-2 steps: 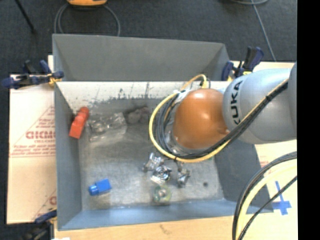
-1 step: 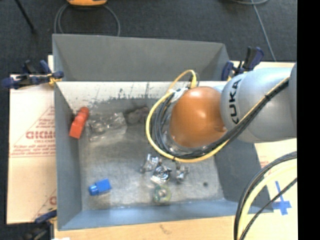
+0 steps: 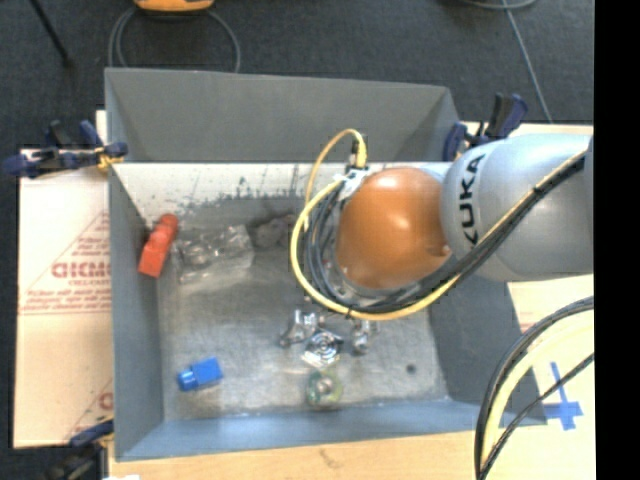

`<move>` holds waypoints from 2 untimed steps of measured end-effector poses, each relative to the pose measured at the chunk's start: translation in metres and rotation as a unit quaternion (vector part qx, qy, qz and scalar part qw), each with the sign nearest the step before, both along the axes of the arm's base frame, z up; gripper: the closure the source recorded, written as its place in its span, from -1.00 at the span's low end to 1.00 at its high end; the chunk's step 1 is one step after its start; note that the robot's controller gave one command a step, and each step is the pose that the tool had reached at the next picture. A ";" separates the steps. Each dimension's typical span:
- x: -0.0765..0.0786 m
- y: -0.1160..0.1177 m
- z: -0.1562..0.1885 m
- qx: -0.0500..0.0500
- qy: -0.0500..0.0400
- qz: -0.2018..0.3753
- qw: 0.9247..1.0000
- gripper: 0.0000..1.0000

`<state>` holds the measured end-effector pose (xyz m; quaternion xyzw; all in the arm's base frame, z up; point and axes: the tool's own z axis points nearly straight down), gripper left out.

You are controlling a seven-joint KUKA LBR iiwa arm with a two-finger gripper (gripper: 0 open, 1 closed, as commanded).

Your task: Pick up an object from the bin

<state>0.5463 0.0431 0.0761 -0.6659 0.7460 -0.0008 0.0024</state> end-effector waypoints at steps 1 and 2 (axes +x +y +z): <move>0.002 0.007 0.004 0.001 -0.001 0.037 0.999 -1.00; 0.002 0.008 0.004 0.001 -0.001 0.035 0.999 1.00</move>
Offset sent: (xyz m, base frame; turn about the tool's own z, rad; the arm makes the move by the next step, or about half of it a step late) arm 0.0012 0.0081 0.0040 -0.0783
